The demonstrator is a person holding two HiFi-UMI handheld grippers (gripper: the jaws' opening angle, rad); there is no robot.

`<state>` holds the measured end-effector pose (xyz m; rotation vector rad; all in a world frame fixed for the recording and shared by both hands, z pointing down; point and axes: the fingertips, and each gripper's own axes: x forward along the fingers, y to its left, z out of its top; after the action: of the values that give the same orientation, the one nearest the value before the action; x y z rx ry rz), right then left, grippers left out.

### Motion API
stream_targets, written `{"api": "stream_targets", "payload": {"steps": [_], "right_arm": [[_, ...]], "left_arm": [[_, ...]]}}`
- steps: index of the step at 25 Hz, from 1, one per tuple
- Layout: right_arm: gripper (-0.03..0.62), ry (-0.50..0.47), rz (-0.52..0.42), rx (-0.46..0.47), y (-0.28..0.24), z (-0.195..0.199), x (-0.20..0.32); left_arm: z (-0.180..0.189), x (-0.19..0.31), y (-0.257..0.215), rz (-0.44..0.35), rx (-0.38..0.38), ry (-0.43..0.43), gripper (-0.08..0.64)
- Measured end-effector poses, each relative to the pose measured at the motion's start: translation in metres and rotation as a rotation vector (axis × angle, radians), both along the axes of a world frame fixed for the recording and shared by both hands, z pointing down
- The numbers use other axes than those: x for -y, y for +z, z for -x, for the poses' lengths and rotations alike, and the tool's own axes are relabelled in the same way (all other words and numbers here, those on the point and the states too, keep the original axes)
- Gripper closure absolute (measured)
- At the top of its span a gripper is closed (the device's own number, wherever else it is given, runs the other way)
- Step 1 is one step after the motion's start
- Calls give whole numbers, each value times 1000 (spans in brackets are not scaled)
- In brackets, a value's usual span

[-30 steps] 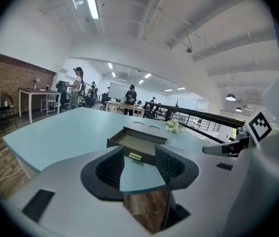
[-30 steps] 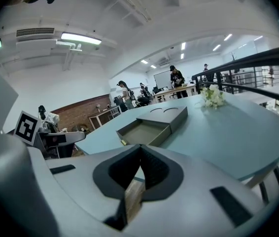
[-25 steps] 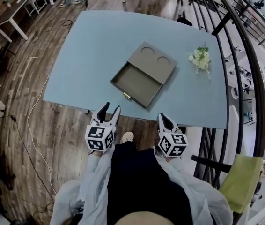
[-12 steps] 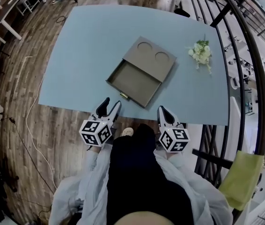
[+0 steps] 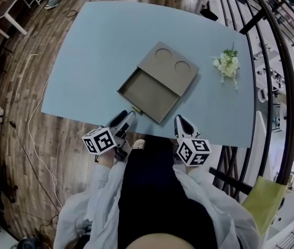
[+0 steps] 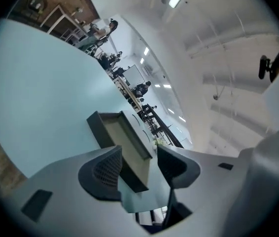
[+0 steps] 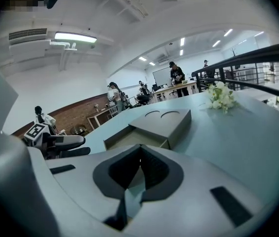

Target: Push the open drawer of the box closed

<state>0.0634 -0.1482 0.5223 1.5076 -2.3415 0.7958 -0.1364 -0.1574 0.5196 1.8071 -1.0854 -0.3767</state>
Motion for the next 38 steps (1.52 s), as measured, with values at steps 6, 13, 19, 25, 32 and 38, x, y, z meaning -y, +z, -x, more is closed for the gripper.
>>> {"api": "stream_targets", "payload": {"steps": [6, 13, 19, 25, 32, 38], "right_arm": [[585, -15, 22, 2, 7, -4, 8], [584, 2, 39, 28, 10, -13, 13], [585, 23, 60, 68, 14, -21, 14], [585, 47, 68, 106, 17, -27, 18], [584, 76, 70, 106, 18, -35, 22], [585, 97, 75, 94, 21, -40, 19]], "left_arm": [[1, 8, 14, 96, -152, -78, 336], [4, 19, 32, 212, -304, -169, 328], [-8, 23, 45, 311, -339, -196, 294], [-13, 27, 58, 386, -346, -239, 284], [-19, 34, 74, 411, -347, -226, 284], [-20, 37, 77, 396, -362, -218, 284]]}}
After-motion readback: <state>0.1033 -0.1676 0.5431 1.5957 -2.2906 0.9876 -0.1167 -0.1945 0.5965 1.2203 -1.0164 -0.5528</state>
